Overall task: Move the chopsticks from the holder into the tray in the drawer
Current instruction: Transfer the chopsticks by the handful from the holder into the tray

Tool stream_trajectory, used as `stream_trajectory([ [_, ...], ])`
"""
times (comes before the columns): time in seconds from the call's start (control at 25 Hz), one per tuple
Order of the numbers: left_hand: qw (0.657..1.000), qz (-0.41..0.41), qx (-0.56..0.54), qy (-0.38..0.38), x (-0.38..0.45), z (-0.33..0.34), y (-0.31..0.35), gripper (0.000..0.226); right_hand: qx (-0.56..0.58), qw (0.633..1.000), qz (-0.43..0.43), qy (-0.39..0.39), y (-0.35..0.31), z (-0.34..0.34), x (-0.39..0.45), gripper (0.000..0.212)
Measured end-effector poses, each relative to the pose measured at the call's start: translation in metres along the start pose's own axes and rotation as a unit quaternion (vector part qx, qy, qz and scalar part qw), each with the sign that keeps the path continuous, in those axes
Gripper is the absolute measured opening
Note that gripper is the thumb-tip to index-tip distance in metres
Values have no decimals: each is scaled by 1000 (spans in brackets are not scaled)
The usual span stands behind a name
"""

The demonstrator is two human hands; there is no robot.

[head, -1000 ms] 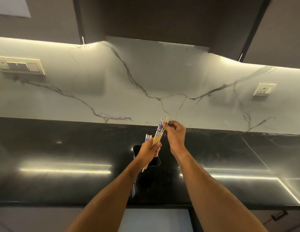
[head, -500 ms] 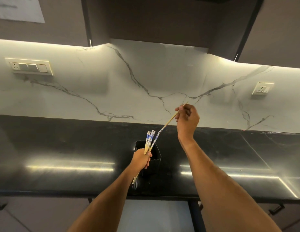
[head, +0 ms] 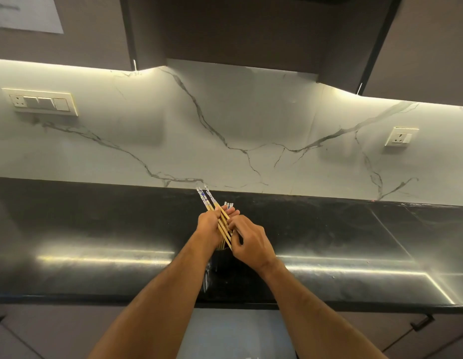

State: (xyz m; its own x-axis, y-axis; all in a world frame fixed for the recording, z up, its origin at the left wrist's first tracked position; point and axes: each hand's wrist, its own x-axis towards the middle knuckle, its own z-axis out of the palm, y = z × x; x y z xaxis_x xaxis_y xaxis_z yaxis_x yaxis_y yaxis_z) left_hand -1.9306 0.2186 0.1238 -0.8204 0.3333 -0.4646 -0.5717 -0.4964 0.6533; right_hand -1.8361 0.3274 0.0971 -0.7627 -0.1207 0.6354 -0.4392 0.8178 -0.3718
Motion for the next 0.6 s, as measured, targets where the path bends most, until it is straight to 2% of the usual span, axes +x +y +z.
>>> stream_trajectory([
  [0.12, 999, 15, 11, 29, 3, 2, -2, 27, -30, 998, 36, -37, 4, 5, -6, 20],
  [0.2, 998, 34, 18, 42, 5, 3, -5, 25, 25, 991, 133, -21, 5, 7, -8, 21],
  [0.28, 998, 53, 15, 30, 7, 4, -10, 26, 144, 953, 266, 28, 5, 8, -10, 29],
  [0.36, 997, 69, 15, 13, 9, 5, -14, 26, 240, 908, 342, 20, 5, 11, -8, 31],
  [0.48, 996, 78, 50, 1, 10, 5, -19, 26, 269, 899, 341, -58, 1, 15, -8, 31],
  [0.6, 979, 121, 163, -12, 9, -2, -17, 24, 189, 927, 312, -91, 5, 10, -5, 37],
])
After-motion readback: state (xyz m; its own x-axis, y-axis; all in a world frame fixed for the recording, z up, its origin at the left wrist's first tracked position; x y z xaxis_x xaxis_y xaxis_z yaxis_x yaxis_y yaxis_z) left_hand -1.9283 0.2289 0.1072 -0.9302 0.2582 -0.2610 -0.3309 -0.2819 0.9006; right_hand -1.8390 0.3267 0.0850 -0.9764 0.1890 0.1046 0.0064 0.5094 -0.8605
